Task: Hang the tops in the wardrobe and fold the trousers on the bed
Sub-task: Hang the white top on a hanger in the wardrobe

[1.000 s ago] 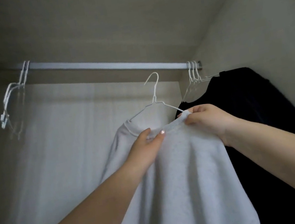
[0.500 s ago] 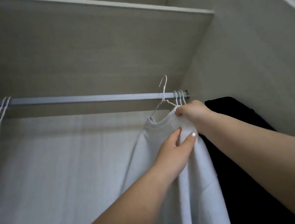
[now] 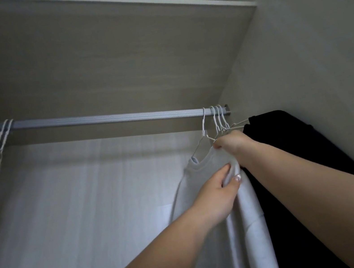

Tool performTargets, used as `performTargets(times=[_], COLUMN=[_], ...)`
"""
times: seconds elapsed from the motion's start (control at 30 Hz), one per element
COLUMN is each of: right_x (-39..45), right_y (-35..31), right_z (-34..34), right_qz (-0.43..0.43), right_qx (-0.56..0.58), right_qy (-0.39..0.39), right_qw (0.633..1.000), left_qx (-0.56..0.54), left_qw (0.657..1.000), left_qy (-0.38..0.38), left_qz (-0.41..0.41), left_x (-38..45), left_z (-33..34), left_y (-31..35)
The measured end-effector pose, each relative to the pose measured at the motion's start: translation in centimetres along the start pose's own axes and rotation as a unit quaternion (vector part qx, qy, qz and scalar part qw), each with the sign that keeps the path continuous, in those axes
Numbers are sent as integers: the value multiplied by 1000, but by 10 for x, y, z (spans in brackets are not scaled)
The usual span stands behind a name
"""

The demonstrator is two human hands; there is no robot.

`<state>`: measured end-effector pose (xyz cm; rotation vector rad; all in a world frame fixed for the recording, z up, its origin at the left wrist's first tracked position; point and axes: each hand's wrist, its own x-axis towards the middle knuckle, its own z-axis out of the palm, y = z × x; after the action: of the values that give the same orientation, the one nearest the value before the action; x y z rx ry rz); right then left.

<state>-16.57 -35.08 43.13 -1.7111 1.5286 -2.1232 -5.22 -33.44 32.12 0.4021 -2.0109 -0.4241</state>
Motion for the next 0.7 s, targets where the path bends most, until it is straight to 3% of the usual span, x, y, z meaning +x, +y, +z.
performTargets(times=[0.1, 0.17, 0.23, 0.3, 0.37, 0.47, 0.6, 0.7], right_x=[-5, -11, -20, -36, -56, -92, -148, -199], right_y=[-5, -12, -22, -33, -43, -41, -6, 26], right_z=[-2, -5, -7, -3, 5, 25, 65, 104], right_qz=[-27, -96, -208, -320, -386, -403, -330, -260], right_qx=[-5, -106, -257, -310, -266, -93, 110, 198], right_qy=[4, 20, 73, 110, 110, 74, -30, -135], right_qw=[1000, 990, 941, 888, 876, 907, 937, 935], left_qx=[-3, -10, -26, -40, -52, -62, -54, -14], left_qw=[1000, 1000, 999, 997, 991, 976, 952, 931], left_qy=[2, 11, 29, 69, 116, 178, 237, 280], left_qz=[-1, -1, -5, -15, -43, -104, -187, -235], left_x=[-3, -7, -13, -23, -37, -73, -143, -203], left_z=[-1, -3, -9, -21, -38, -64, -88, -97], left_y=[0, 4, 6, 5, -1, -17, -40, -49])
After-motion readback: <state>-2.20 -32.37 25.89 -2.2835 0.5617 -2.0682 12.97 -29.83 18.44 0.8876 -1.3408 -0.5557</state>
